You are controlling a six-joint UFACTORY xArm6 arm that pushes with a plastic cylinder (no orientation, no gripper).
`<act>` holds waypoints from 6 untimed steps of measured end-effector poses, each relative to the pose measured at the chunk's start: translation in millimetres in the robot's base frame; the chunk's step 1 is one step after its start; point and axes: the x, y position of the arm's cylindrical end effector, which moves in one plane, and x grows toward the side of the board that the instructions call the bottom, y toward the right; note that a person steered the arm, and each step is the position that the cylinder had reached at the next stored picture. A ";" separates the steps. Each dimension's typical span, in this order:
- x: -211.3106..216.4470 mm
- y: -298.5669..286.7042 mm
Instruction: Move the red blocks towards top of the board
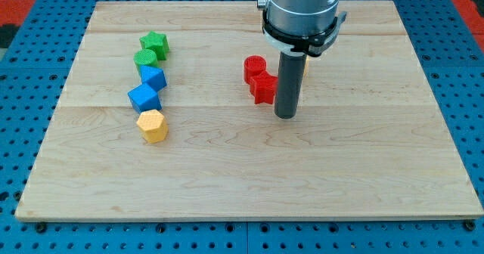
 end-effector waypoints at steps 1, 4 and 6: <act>0.0 0.0; 7.1 15.0; -38.6 -19.4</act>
